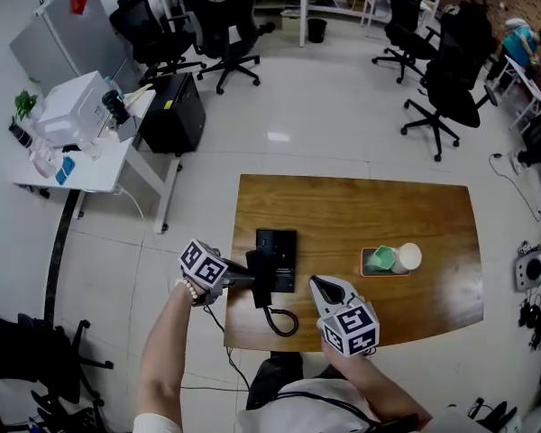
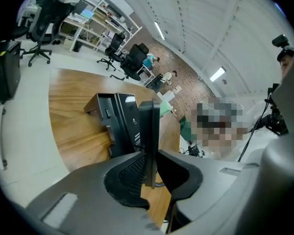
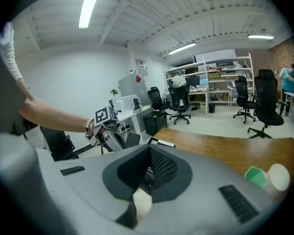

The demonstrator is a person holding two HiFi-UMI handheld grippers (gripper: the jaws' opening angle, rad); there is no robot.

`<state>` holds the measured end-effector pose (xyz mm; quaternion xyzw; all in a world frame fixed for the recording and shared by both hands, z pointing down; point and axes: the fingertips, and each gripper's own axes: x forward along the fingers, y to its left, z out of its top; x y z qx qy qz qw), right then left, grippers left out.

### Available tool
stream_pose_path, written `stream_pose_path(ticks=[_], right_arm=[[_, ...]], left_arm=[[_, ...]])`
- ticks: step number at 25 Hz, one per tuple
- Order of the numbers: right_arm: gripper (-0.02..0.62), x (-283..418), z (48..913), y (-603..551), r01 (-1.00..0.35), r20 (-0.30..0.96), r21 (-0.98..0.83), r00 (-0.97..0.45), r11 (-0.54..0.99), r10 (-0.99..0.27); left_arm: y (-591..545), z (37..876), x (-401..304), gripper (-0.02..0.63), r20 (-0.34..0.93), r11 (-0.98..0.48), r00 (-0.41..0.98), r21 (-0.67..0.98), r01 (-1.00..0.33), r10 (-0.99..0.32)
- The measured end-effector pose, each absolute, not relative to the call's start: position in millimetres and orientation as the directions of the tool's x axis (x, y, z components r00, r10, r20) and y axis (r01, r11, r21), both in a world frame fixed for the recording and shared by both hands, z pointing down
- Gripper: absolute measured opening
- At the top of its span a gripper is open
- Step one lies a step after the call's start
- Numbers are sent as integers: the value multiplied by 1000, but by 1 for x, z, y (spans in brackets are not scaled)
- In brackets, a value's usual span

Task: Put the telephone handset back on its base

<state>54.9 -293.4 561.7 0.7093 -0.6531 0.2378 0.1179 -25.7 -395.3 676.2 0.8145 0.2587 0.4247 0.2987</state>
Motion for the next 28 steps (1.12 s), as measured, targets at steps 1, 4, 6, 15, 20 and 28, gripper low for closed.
stream_pose_path(ticks=[1, 4, 6, 15, 20, 28], right_arm=[[0, 55, 564, -292, -981, 498, -144, 43, -131, -866], [0, 57, 571, -288, -974, 510, -149, 75, -174, -857], [0, 59, 576, -287, -968, 516, -153, 95, -201, -851], [0, 63, 582, -284, -937, 512, -169, 181, -305, -840], [0, 66, 586, -277, -917, 520, -174, 225, -360, -824], [0, 70, 594, -262, -889, 533, -179, 273, -422, -801]], left_arm=[[-399, 680, -24, 69, 536, -679, 488, 714, 173, 689], [-410, 685, -14, 69, 507, -645, 477, 741, 184, 718], [-415, 686, -7, 69, 479, -621, 478, 759, 195, 736], [-418, 697, 9, 67, 433, -534, 360, 805, 258, 826], [-420, 701, 19, 67, 396, -488, 333, 833, 262, 856], [-426, 713, 25, 67, 362, -442, 316, 866, 234, 877]])
